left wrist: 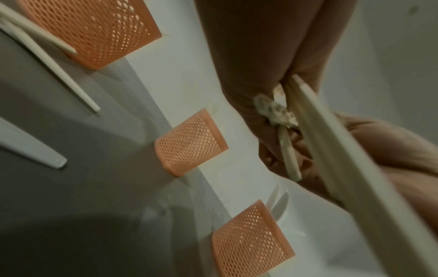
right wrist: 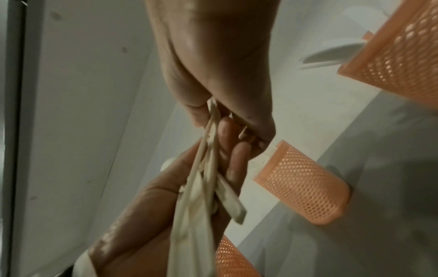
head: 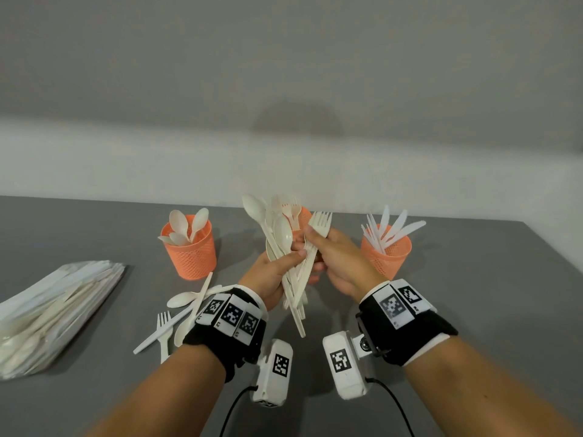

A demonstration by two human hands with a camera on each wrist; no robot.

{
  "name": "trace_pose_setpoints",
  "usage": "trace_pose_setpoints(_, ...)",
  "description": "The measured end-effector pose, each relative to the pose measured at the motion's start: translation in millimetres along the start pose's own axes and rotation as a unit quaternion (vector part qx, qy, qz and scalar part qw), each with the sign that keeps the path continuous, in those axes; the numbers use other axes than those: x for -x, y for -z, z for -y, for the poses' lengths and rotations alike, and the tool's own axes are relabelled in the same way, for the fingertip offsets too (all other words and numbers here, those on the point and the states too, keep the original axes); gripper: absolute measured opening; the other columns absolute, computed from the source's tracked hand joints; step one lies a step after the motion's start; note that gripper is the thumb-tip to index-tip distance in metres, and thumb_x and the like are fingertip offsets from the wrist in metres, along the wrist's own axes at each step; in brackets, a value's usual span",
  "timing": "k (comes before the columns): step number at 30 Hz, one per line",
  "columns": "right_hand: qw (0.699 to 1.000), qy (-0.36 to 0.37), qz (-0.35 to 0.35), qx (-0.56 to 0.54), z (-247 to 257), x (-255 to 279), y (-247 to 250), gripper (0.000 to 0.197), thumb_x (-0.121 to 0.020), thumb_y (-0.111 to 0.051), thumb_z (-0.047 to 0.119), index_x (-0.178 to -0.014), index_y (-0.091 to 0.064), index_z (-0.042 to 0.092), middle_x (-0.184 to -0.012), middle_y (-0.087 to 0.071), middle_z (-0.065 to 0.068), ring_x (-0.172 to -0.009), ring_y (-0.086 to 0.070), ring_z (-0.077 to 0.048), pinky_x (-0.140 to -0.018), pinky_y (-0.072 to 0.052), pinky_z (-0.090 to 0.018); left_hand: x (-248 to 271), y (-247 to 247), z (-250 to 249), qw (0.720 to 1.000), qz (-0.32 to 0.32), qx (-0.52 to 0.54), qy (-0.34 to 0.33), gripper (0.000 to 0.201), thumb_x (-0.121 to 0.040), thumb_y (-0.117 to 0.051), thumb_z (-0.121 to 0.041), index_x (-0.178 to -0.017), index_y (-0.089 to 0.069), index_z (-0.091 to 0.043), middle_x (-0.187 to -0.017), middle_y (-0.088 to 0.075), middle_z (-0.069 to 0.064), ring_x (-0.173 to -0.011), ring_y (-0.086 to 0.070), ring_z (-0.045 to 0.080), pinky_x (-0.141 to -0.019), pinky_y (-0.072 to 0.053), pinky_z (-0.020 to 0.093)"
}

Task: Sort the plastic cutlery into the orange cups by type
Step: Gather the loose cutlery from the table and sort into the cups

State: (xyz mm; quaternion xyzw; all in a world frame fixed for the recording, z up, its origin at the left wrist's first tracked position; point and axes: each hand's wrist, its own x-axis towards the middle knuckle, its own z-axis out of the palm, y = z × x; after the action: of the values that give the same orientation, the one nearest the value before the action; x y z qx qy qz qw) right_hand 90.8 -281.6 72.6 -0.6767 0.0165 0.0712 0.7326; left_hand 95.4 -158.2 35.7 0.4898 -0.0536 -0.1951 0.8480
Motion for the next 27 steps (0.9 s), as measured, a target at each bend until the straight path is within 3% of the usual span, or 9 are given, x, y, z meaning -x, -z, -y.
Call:
trace_pose_setpoints(2,0.998,0.030,-0.041,-0.048,2.1,-5.0,-1.9,0.024,-0.098,-0.043,0.026,-0.096,-0.058,0.007,-0.082,-0.065,-0.008,-0.071,-0.064,-0.018,-0.066,-0.054,-0.030,0.7,2.6,-3.0,1.000,-0.017,-0.009,0.002,0.017,-0.090,-0.050,-0.003,-0.102,-0.063,-0.002,-0.085,-0.073,0.010,-0.078,-0.072,0.022,-0.066,-0.059,0.031)
trace_pose_setpoints(3,0.993,0.047,-0.068,-0.080,3.5,-8.5,-1.5,0.021,-0.098,-0.043,0.026,-0.092,-0.056,0.011,-0.075,-0.062,-0.006,-0.067,-0.061,-0.017,-0.066,-0.051,-0.033,1.1,4.6,-4.6,0.999,-0.031,-0.020,0.002,0.017,-0.090,-0.049,-0.002,-0.097,-0.064,-0.004,-0.083,-0.073,0.009,-0.076,-0.071,0.020,-0.064,-0.058,0.029)
trace_pose_setpoints(7,0.987,0.095,-0.078,-0.103,13.3,-12.7,0.9,0.012,-0.095,-0.050,0.025,-0.088,-0.050,0.016,-0.053,-0.039,0.006,-0.038,-0.032,-0.005,-0.039,-0.030,-0.019,7.6,15.3,-12.0,0.999,-0.026,-0.030,0.035,0.018,-0.091,-0.044,-0.001,-0.086,-0.060,-0.008,-0.064,-0.062,0.003,-0.058,-0.065,0.015,-0.058,-0.057,0.028)
trace_pose_setpoints(10,0.994,0.100,-0.049,-0.018,25.0,-11.3,-5.0,0.008,-0.091,-0.059,0.018,-0.085,-0.056,0.013,-0.041,-0.044,0.014,-0.032,-0.037,0.000,-0.033,-0.029,-0.013,14.0,21.2,-15.9,0.997,0.040,-0.035,0.060,0.012,-0.084,-0.049,-0.006,-0.089,-0.059,-0.008,-0.052,-0.052,0.000,-0.045,-0.053,0.014,-0.053,-0.052,0.027)
trace_pose_setpoints(15,0.990,0.053,0.016,0.133,31.4,-23.7,-18.1,0.014,-0.083,-0.068,0.031,-0.081,-0.066,0.017,-0.040,-0.049,0.015,-0.032,-0.038,0.000,-0.034,-0.026,-0.013,13.5,30.2,-15.0,0.991,0.068,-0.068,0.088,0.029,-0.072,-0.051,-0.010,-0.098,-0.064,-0.007,-0.050,-0.048,0.001,-0.037,-0.039,0.011,-0.046,-0.041,0.023)
trace_pose_setpoints(19,0.990,0.055,0.030,0.130,32.1,-34.2,-27.2,0.015,-0.081,-0.070,0.018,-0.091,-0.068,0.007,-0.052,-0.061,0.013,-0.043,-0.053,0.003,-0.041,-0.038,-0.008,12.8,38.2,-17.6,0.984,0.078,-0.114,0.110,0.033,-0.073,-0.050,-0.010,-0.103,-0.064,-0.008,-0.049,-0.048,0.000,-0.037,-0.039,0.010,-0.045,-0.041,0.023)
trace_pose_setpoints(21,0.981,0.053,0.033,0.182,30.9,-41.8,-30.9,0.011,-0.080,-0.071,0.017,-0.075,-0.063,0.011,-0.058,-0.057,0.006,-0.047,-0.052,0.001,-0.045,-0.040,-0.010,13.6,41.1,-18.5,0.976,0.086,-0.145,0.135,0.032,-0.074,-0.051,-0.010,-0.103,-0.064,-0.009,-0.050,-0.049,-0.001,-0.038,-0.040,0.009,-0.045,-0.041,0.022)
trace_pose_setpoints(23,0.974,0.050,0.042,0.217,29.1,-48.6,-34.8,0.023,-0.084,-0.067,0.016,-0.065,-0.054,0.016,-0.059,-0.052,0.004,-0.044,-0.049,0.001,-0.044,-0.037,-0.011,13.3,44.6,-16.2,0.975,0.079,-0.157,0.134,0.027,-0.079,-0.053,-0.010,-0.104,-0.064,-0.009,-0.051,-0.049,-0.002,-0.039,-0.041,0.009,-0.045,-0.041,0.021)
trace_pose_setpoints(27,0.986,0.075,-0.004,0.146,41.0,-62.1,-36.4,0.012,-0.098,-0.045,0.024,-0.092,-0.054,0.018,-0.075,-0.055,0.003,-0.063,-0.051,-0.008,-0.051,-0.041,-0.014,12.2,53.9,-13.1,0.984,0.047,-0.148,0.089,0.013,-0.090,-0.053,-0.010,-0.099,-0.062,-0.010,-0.051,-0.046,-0.005,-0.040,-0.039,0.006,-0.043,-0.038,0.020)
